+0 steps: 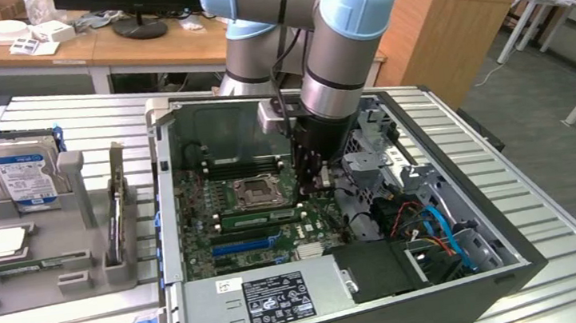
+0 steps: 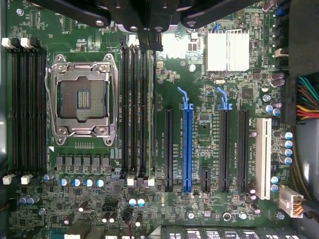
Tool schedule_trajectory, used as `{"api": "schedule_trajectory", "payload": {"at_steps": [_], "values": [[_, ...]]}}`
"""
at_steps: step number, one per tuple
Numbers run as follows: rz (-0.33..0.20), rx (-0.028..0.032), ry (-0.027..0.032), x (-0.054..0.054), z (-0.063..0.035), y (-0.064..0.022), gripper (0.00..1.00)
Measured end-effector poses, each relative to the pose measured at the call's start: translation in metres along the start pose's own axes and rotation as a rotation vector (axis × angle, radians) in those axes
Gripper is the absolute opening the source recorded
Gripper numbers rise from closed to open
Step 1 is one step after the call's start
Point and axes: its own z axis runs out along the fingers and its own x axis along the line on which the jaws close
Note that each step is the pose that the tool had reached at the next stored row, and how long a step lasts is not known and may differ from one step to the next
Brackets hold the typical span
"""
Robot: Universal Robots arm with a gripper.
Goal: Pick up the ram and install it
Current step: 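Press down the ram until it locks into place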
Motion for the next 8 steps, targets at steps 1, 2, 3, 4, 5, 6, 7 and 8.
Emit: {"api": "schedule_trajectory", "payload": {"at_steps": [1,2,3,4,5,6,7,8], "values": [[0.000,0.0000,0.0001,-0.0004,0.0002,0.0000,0.11],[0.000,0.0000,0.0001,-0.0009,0.0005,0.0000,0.11],[0.000,0.0001,0.0000,-0.0015,0.0008,0.0000,0.11],[0.000,0.0000,0.0000,-0.0019,0.0010,0.0000,0.11],[0.000,0.0000,0.0000,-0.0019,0.0010,-0.0001,0.11],[0.000,0.0000,0.0000,-0.0019,0.0010,0.0000,0.11],[0.000,0.0000,0.0000,-0.0019,0.0010,0.0000,0.11],[0.000,0.0000,0.0000,-0.0019,0.0010,0.0000,0.11]]}}
